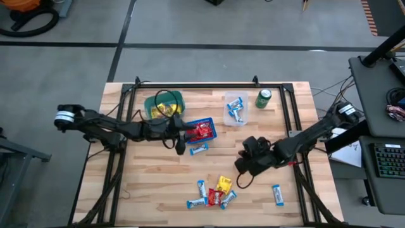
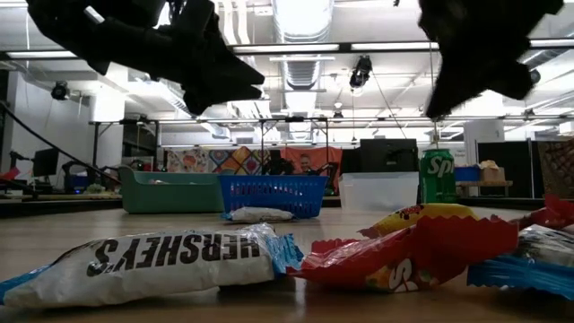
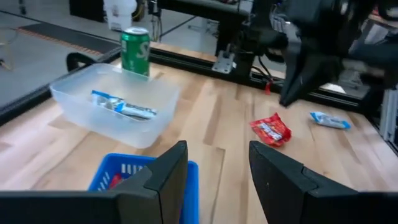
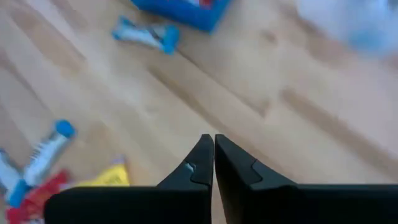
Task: Sort candy
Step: Put the skittles candy into the blue basket
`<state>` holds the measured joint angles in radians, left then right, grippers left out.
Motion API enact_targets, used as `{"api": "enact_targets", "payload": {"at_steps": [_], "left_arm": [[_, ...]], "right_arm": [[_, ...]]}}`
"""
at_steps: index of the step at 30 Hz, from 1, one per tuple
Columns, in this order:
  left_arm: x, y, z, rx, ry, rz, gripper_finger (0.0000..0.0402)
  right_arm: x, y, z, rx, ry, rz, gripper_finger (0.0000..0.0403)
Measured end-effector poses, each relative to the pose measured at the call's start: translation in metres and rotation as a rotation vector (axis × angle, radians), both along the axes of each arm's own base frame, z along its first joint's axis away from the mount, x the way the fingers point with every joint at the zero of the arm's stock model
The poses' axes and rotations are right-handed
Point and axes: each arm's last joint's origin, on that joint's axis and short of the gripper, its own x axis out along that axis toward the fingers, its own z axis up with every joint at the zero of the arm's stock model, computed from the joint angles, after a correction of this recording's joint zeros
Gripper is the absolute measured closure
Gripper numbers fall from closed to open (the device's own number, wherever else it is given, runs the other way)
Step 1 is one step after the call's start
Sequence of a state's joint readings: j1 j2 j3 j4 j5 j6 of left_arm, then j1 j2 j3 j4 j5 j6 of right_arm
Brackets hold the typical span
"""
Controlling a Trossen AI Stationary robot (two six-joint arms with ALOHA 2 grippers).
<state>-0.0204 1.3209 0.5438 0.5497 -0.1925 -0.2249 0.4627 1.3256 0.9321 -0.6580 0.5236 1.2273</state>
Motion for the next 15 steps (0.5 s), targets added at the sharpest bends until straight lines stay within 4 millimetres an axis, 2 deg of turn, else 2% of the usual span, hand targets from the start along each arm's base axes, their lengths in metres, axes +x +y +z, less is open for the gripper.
{"api": "enact_targets", "payload": {"at_steps": [4, 6, 9, 12, 15], "left_arm": [[0.001, -0.006, -0.002, -0.012, 0.004, -0.019, 0.0246], [0.001, -0.009, -0.003, -0.016, 0.004, -0.029, 0.0246], [0.001, -0.015, -0.004, -0.010, 0.019, -0.055, 0.0246], [0.000, -0.023, -0.005, -0.005, 0.030, -0.087, 0.0246], [-0.001, -0.030, -0.005, -0.004, 0.026, -0.112, 0.0246]], "right_arm": [[0.007, -0.012, 0.016, -0.086, -0.102, 0.042, 0.0394], [0.010, -0.017, 0.020, -0.095, -0.098, 0.080, 0.0394], [0.011, -0.022, 0.019, -0.028, -0.012, 0.250, 0.0394], [0.005, -0.025, 0.012, 0.137, 0.134, 0.394, 0.0394], [-0.003, -0.024, 0.002, 0.174, 0.302, 0.612, 0.0394]]}}
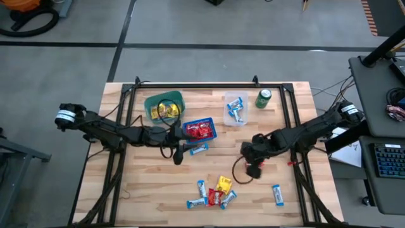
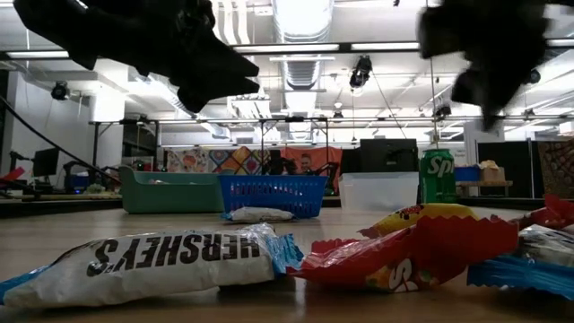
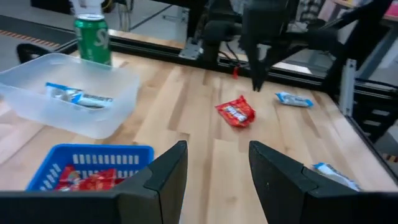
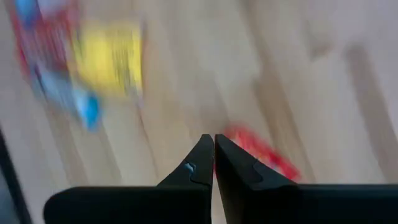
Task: Sort candy
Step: Put the skittles candy into the blue basket
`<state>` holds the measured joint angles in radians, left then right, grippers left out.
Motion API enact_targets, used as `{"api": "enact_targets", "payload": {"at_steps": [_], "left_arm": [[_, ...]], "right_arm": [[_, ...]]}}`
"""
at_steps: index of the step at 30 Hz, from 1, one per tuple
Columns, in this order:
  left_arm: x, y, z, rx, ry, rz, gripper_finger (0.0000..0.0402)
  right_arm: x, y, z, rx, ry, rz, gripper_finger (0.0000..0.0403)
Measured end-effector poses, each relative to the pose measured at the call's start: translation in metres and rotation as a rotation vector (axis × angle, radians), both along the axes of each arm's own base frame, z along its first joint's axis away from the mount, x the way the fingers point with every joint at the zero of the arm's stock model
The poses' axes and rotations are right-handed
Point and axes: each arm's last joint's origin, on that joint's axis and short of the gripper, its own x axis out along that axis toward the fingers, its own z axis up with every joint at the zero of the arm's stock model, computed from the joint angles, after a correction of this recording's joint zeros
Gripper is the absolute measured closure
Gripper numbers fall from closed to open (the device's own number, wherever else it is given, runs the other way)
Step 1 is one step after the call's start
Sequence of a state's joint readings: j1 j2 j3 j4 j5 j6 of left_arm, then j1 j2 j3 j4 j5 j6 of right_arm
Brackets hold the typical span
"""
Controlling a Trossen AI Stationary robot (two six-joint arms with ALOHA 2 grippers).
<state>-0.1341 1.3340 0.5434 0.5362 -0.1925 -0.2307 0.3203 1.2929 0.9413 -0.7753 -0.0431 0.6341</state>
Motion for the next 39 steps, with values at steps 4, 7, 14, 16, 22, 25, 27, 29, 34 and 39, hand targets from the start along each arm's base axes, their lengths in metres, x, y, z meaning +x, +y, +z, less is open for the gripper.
{"api": "enact_targets", "payload": {"at_steps": [4, 7, 14, 16, 22, 25, 27, 29, 34, 39], "left_arm": [[0.000, -0.005, 0.002, -0.001, -0.024, -0.012, 0.0246], [0.000, -0.007, 0.004, -0.009, -0.046, -0.016, 0.0246], [0.000, -0.008, 0.005, -0.013, -0.061, -0.019, 0.0246], [0.000, -0.008, 0.005, -0.007, -0.061, -0.020, 0.0246], [0.000, -0.008, 0.005, -0.005, -0.060, -0.021, 0.0246], [0.000, -0.008, 0.005, -0.004, -0.058, -0.021, 0.0246], [0.000, -0.008, 0.005, -0.004, -0.056, -0.021, 0.0246], [0.000, -0.008, 0.005, -0.005, -0.054, -0.022, 0.0246], [-0.001, -0.012, 0.004, -0.006, -0.041, -0.038, 0.0246], [-0.003, -0.018, -0.001, -0.014, 0.007, -0.058, 0.0246]], "right_arm": [[-0.008, 0.005, -0.012, -0.044, 0.121, 0.208, 0.0382], [-0.004, 0.006, -0.020, -0.053, 0.156, 0.236, 0.0349], [0.004, 0.015, -0.052, -0.088, 0.294, 0.273, 0.0222], [0.007, 0.016, -0.063, -0.100, 0.334, 0.289, 0.0193], [0.015, 0.014, -0.086, -0.111, 0.433, 0.235, 0.0174], [0.016, 0.014, -0.090, -0.111, 0.444, 0.236, 0.0216], [0.016, 0.014, -0.089, -0.107, 0.442, 0.239, 0.0263], [0.015, 0.012, -0.085, -0.113, 0.434, 0.234, 0.0321], [0.030, 0.007, -0.047, -0.211, 0.228, 0.213, 0.0372], [0.059, -0.013, 0.005, -0.380, -0.089, 0.124, 0.0378]]}}
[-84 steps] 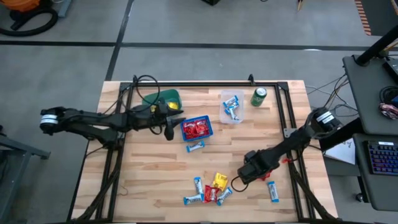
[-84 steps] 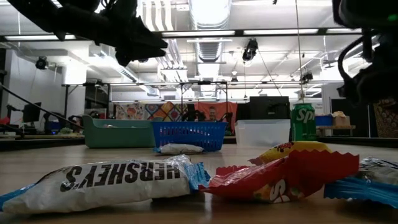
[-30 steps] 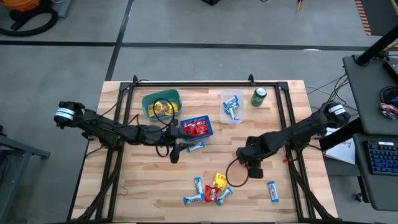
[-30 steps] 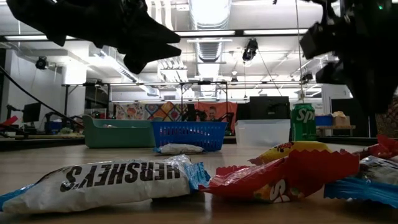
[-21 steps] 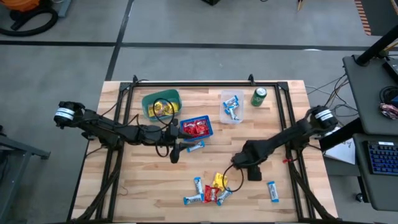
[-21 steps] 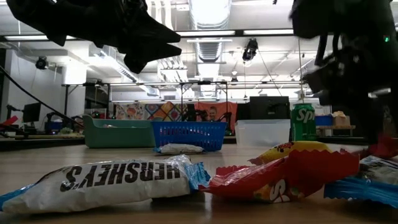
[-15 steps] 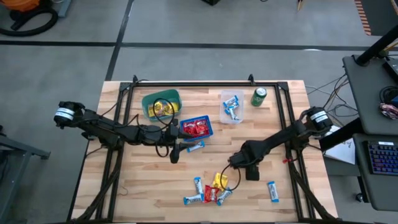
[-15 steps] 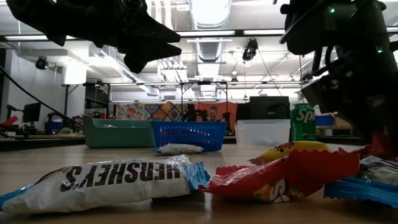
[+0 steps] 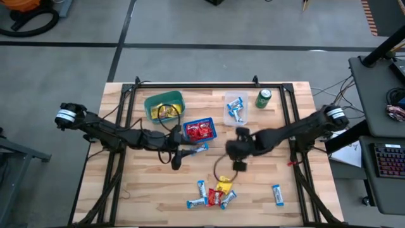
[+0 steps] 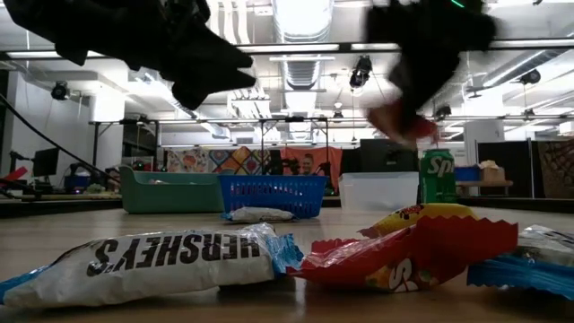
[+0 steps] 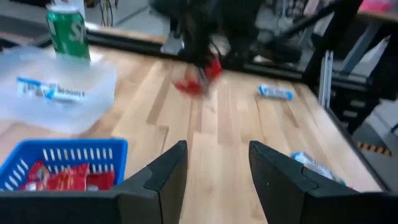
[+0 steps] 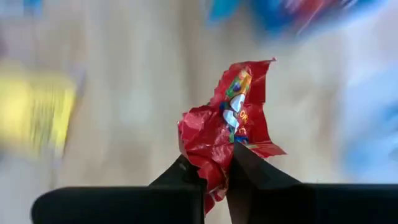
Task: Sort candy
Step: Put the skittles candy into the blue basket, then put the hersheys bar into the transparent bin
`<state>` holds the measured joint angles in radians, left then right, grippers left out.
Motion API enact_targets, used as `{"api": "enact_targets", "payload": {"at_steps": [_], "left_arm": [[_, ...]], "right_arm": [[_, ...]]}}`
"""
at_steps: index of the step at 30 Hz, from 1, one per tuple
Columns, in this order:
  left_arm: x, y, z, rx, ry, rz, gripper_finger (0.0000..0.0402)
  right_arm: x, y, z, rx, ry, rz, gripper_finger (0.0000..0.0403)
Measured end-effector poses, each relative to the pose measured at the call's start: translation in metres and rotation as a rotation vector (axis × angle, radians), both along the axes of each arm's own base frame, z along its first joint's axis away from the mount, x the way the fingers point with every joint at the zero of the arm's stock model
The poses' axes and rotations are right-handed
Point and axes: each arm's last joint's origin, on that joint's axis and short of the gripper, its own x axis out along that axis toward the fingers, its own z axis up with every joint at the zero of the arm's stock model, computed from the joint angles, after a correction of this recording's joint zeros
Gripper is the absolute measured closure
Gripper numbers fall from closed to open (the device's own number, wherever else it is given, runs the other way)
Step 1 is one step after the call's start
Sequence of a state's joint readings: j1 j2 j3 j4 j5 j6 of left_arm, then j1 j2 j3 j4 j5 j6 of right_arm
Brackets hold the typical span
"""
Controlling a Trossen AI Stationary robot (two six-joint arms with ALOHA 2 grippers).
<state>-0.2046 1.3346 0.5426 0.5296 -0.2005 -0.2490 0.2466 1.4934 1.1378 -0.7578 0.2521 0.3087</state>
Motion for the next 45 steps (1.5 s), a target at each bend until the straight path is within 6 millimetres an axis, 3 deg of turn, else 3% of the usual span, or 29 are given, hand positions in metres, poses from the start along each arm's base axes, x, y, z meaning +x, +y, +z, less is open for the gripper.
{"api": "enact_targets", "payload": {"at_steps": [4, 7, 13, 19, 24, 34, 41, 45], "left_arm": [[-0.002, -0.004, -0.005, -0.003, 0.057, -0.011, 0.0246], [-0.004, -0.006, -0.008, -0.005, 0.094, -0.018, 0.0246], [-0.013, -0.012, -0.014, -0.014, 0.195, -0.034, 0.0246], [-0.019, -0.019, -0.020, -0.002, 0.266, -0.061, 0.0246], [-0.019, -0.020, -0.020, 0.010, 0.268, -0.067, 0.0246], [-0.009, -0.023, -0.034, 0.037, 0.271, -0.042, 0.0246], [0.004, -0.024, -0.061, 0.097, 0.285, 0.032, 0.0246], [0.010, -0.024, -0.077, 0.139, 0.295, 0.096, 0.0246]], "right_arm": [[0.025, -0.027, 0.027, -0.103, -0.230, -0.014, 0.0380], [0.044, -0.052, 0.028, -0.143, -0.370, -0.033, 0.0381], [0.071, -0.097, 0.000, -0.170, -0.457, -0.085, 0.0377], [0.090, -0.112, -0.032, -0.023, -0.414, -0.092, 0.0328], [0.098, -0.114, -0.036, -0.007, -0.399, -0.109, 0.0278], [0.085, -0.106, 0.011, 0.045, -0.398, -0.127, 0.0257], [0.065, -0.073, 0.038, 0.091, -0.403, -0.079, 0.0257], [0.058, -0.048, 0.043, 0.113, -0.416, -0.031, 0.0257]]}}
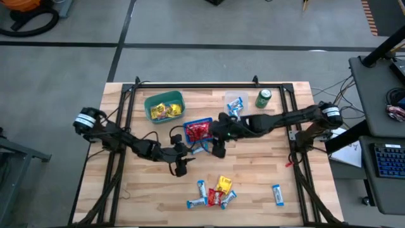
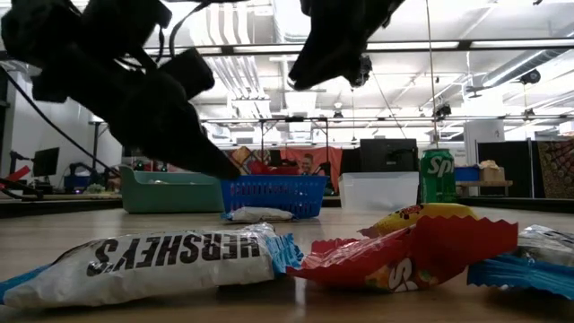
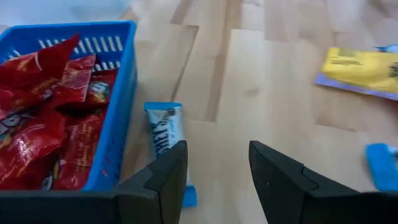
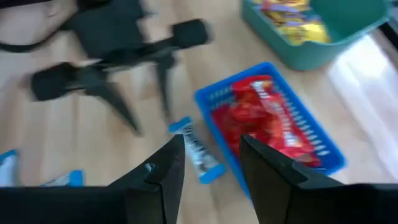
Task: Sort candy
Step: Put the hersheys bar into the transparent bin
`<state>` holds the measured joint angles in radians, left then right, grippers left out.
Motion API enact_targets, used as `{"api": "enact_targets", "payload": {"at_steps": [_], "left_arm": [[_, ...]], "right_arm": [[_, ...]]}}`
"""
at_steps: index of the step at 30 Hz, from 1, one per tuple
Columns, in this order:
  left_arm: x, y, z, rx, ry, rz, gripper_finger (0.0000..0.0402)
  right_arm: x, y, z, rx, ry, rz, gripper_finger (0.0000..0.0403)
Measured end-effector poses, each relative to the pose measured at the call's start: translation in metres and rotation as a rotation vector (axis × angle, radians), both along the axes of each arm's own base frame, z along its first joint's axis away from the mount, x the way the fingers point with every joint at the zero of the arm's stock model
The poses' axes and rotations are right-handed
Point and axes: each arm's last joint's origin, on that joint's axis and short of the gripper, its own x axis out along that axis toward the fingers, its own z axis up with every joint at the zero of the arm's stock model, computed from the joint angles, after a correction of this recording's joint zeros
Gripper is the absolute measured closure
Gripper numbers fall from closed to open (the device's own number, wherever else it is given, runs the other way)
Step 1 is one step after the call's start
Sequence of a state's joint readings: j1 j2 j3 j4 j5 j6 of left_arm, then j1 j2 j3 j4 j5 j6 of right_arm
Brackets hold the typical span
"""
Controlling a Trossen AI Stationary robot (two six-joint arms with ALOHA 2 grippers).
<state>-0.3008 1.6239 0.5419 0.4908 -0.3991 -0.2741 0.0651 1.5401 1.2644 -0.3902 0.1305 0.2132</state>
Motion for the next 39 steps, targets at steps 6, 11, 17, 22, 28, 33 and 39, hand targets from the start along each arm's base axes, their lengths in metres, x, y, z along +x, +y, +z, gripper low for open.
{"api": "enact_targets", "payload": {"at_steps": [6, 11, 17, 22, 28, 33, 39], "left_arm": [[0.005, 0.000, -0.018, 0.035, 0.011, 0.040, 0.0246], [0.007, 0.000, -0.030, 0.031, 0.008, 0.090, 0.0246], [0.008, 0.001, -0.036, 0.044, 0.006, 0.139, 0.0249], [0.008, 0.002, -0.042, 0.050, 0.010, 0.168, 0.0249], [0.009, 0.001, -0.050, 0.016, 0.011, 0.194, 0.0256], [0.008, -0.005, -0.054, 0.012, 0.016, 0.174, 0.0315], [0.007, -0.013, -0.051, 0.015, -0.004, 0.101, 0.0393]], "right_arm": [[-0.007, 0.030, 0.003, 0.014, -0.015, 0.046, 0.0257], [-0.010, 0.047, 0.002, 0.015, -0.018, 0.054, 0.0257], [-0.013, 0.059, 0.002, 0.046, -0.019, 0.062, 0.0257], [-0.015, 0.068, 0.002, 0.065, -0.019, 0.071, 0.0257], [-0.017, 0.078, 0.002, 0.068, -0.019, 0.097, 0.0257], [-0.020, 0.087, 0.001, 0.080, -0.018, 0.116, 0.0257], [-0.023, 0.096, -0.013, 0.070, -0.011, 0.145, 0.0257]]}}
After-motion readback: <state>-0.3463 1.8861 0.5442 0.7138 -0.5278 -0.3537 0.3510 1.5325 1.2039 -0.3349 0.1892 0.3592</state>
